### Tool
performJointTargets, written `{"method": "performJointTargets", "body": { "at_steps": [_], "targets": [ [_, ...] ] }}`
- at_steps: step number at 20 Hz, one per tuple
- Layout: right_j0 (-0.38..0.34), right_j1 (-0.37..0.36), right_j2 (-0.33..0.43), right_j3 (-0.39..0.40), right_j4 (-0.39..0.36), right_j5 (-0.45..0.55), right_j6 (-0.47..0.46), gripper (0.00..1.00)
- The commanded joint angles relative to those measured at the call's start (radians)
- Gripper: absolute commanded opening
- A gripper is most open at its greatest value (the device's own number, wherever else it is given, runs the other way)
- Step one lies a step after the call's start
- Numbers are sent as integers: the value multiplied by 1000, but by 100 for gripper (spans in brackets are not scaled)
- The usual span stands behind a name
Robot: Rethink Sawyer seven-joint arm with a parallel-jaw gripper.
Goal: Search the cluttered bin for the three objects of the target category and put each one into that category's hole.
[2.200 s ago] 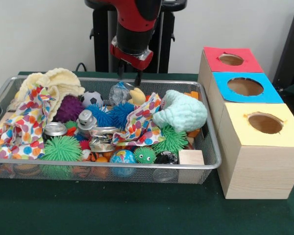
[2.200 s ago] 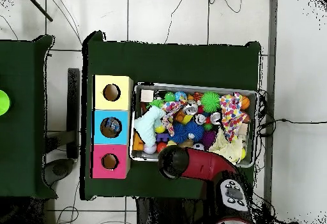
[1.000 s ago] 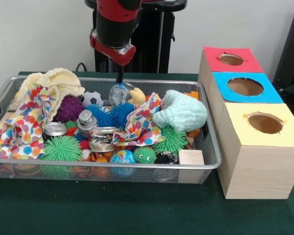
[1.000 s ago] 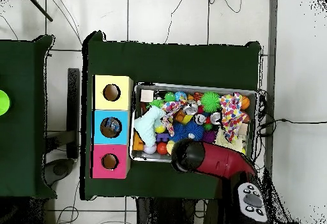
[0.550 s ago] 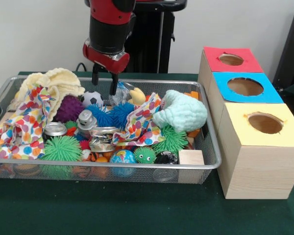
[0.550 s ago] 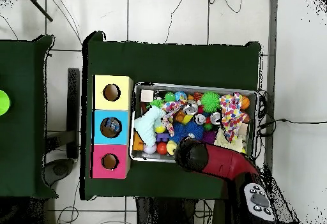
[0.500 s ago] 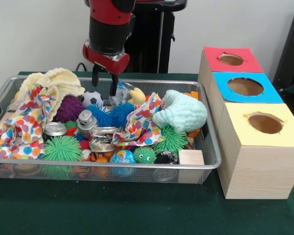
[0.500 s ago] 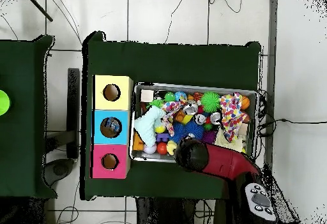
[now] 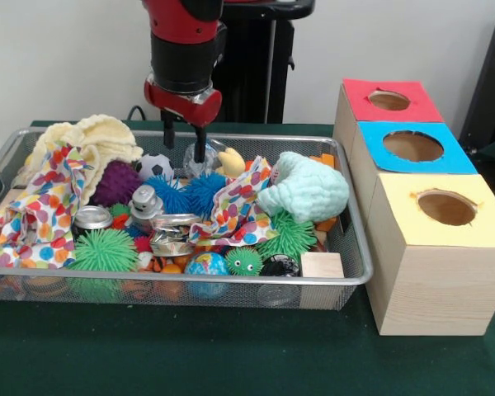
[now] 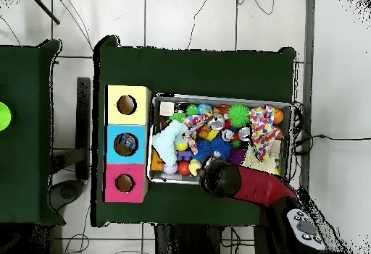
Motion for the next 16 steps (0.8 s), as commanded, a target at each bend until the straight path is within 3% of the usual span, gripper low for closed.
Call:
{"method": "performJointTargets", "body": {
  "at_steps": [1, 9, 16],
  "targets": [
    [-46, 8, 162, 77, -93, 17, -129, 100],
    [-47, 24, 176, 99, -169, -7, -85, 100],
    [-21, 115, 142, 63, -239, -88, -28, 100]
  ]
}}
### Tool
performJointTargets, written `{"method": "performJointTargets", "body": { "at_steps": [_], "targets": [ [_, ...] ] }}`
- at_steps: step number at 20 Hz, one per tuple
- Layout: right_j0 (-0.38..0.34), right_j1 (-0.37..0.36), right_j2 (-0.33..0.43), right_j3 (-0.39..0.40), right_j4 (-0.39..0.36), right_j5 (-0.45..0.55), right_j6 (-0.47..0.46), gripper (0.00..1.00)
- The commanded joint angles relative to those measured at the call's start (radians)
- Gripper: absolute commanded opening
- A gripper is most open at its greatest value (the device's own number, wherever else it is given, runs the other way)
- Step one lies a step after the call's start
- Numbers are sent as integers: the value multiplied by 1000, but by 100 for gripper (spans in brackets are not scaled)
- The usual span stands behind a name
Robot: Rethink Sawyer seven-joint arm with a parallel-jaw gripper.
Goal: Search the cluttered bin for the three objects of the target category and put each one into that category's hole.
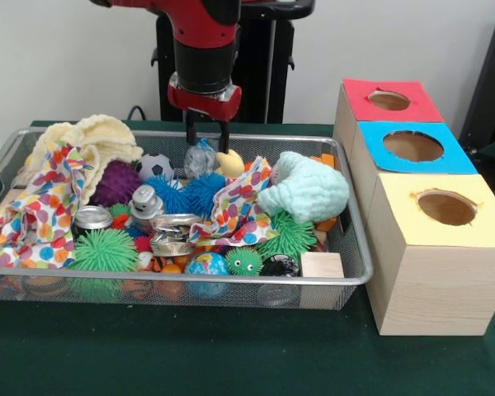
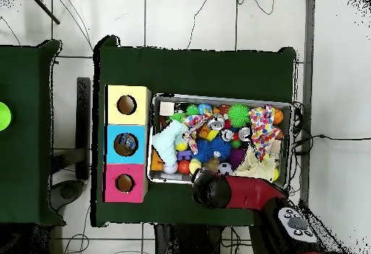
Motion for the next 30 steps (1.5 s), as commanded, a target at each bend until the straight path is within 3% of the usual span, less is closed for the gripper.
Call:
{"method": "performJointTargets", "body": {
  "at_steps": [1, 7, 15, 18, 25, 30],
  "targets": [
    [17, 100, 62, -6, -91, -69, -21, 100],
    [71, 130, 1, -45, -118, -115, 31, 100],
    [84, 135, -17, -62, -119, -99, 23, 100],
    [103, 121, -28, -72, -123, -93, 19, 100],
    [184, 52, -82, -125, -209, -107, -25, 100],
    [165, 5, -56, -129, -234, -52, -64, 100]
  ]
}}
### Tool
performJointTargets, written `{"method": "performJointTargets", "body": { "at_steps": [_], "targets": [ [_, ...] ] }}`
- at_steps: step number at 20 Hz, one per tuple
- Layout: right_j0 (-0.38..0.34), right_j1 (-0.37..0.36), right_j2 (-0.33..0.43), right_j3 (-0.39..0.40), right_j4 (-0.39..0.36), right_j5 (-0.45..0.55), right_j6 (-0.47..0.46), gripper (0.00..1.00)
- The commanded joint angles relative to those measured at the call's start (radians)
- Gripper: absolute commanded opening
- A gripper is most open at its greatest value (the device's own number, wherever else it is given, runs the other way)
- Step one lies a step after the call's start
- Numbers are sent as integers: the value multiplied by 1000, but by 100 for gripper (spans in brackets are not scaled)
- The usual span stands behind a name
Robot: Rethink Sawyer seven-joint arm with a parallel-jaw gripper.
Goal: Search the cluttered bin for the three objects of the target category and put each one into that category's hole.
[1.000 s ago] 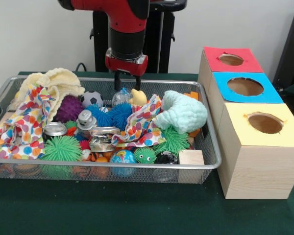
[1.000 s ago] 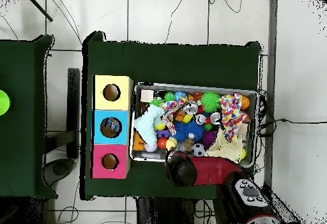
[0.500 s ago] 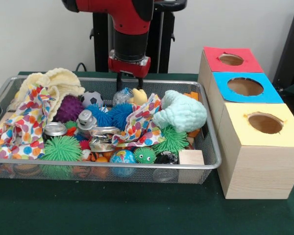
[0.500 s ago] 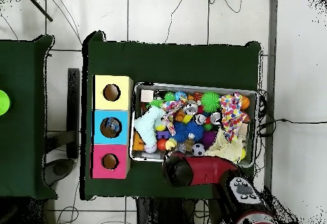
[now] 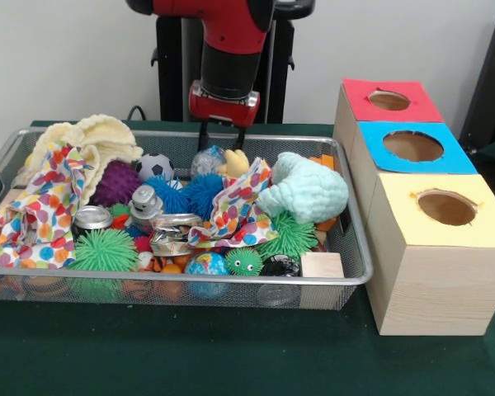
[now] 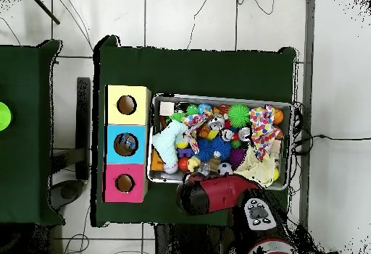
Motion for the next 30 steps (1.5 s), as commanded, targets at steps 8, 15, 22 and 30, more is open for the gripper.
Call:
{"method": "performJointTargets", "body": {
  "at_steps": [8, 15, 22, 30],
  "targets": [
    [-30, -82, 58, -88, -48, 116, -80, 100],
    [13, -73, 7, -90, -67, 47, -9, 100],
    [-12, -41, 50, -87, -102, 9, -45, 100],
    [-178, -30, 254, -67, -133, 110, -221, 100]
  ]
}}
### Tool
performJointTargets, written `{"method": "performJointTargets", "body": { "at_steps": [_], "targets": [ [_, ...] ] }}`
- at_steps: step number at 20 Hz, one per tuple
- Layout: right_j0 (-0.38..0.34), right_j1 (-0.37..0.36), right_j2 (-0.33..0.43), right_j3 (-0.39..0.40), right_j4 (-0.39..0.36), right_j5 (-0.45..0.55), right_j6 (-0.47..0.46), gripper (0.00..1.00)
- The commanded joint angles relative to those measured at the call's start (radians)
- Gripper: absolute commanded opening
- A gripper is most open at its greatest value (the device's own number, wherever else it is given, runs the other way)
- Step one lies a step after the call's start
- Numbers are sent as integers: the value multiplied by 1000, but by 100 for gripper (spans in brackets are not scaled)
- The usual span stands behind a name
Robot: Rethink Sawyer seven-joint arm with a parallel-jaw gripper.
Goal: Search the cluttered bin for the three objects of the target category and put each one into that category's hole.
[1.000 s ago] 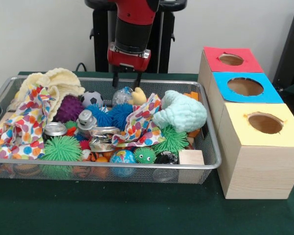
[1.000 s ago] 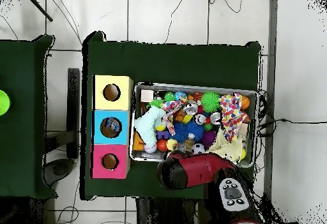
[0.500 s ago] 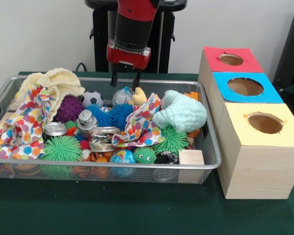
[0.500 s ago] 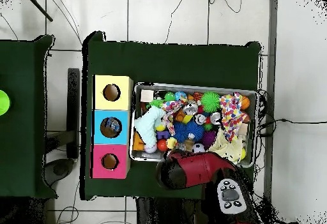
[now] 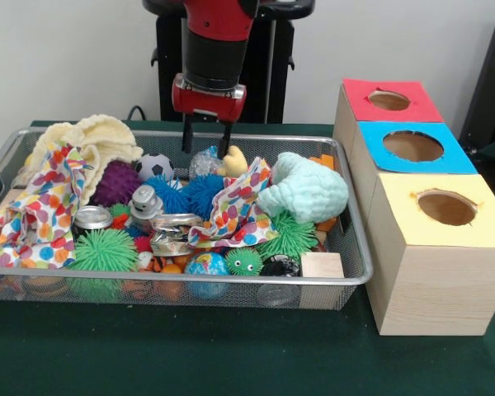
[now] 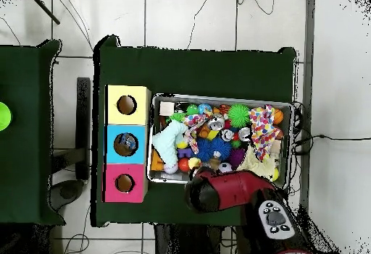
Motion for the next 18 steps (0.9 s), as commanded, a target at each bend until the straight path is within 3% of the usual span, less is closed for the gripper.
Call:
{"method": "performJointTargets", "body": {
  "at_steps": [1, 14, 16, 18],
  "targets": [
    [-101, 34, 201, -54, -66, 97, -234, 100],
    [-233, 38, 383, -18, -103, 185, -293, 100],
    [-239, 33, 395, -12, -104, 193, -281, 100],
    [-234, 14, 380, 5, -94, 172, -210, 100]
  ]
}}
